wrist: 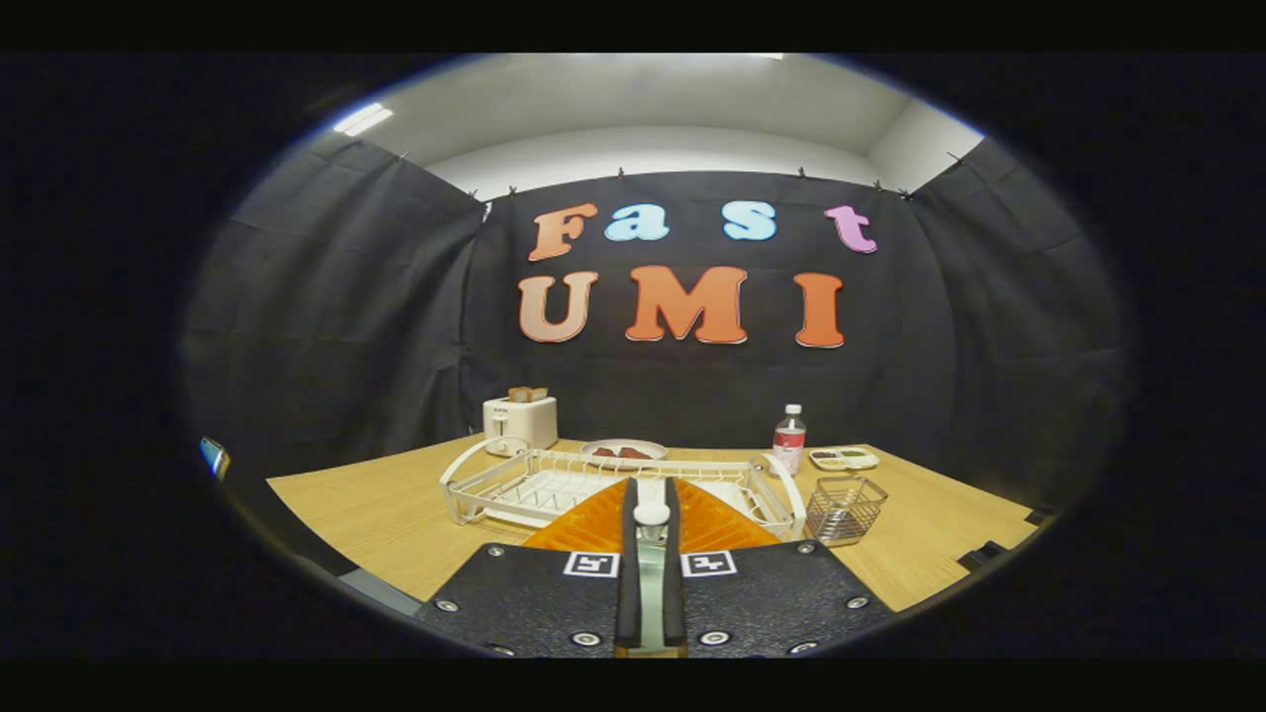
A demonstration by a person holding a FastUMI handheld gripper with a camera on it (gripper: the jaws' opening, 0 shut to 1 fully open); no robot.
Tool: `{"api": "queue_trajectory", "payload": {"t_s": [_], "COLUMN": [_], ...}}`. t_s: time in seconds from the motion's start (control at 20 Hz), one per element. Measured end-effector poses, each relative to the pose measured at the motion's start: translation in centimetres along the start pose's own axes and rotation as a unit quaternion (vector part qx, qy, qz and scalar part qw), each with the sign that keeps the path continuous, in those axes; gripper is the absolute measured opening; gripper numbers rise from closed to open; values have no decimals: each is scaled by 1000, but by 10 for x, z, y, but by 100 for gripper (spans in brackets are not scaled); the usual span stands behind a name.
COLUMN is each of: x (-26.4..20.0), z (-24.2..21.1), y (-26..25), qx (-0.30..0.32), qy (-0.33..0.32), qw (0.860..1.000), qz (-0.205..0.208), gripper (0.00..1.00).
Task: Take the plate from the dish rack, then take the spoon from the basket and place it into the plate.
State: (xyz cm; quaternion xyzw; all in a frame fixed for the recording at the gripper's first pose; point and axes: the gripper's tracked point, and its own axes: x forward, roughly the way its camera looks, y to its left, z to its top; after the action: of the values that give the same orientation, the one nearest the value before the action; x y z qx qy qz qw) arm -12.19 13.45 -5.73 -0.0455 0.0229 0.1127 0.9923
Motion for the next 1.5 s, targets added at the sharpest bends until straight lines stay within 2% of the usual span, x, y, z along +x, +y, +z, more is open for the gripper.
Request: {"api": "queue_trajectory", "payload": {"t_s": [0.35, 0.6, 0.95, 1.1, 1.15, 1.25, 1.35, 1.5], "x": [17, 17, 15, 17, 16, 15, 14, 11], "z": [-49, -52, -73, -65, -65, -60, -51, -37], "y": [20, 21, -1, -13, -16, -28, -44, -65], "qx": [-25, -27, -13, 3, 3, -8, -25, -35], "qy": [42, 45, 88, 82, 83, 83, 75, 65], "qw": [998, 998, 996, 997, 997, 996, 996, 996], "qz": [28, 34, 8, -2, -5, -13, -33, -56], "gripper": [9, 9, 22, 43, 68, 93, 98, 99]}}
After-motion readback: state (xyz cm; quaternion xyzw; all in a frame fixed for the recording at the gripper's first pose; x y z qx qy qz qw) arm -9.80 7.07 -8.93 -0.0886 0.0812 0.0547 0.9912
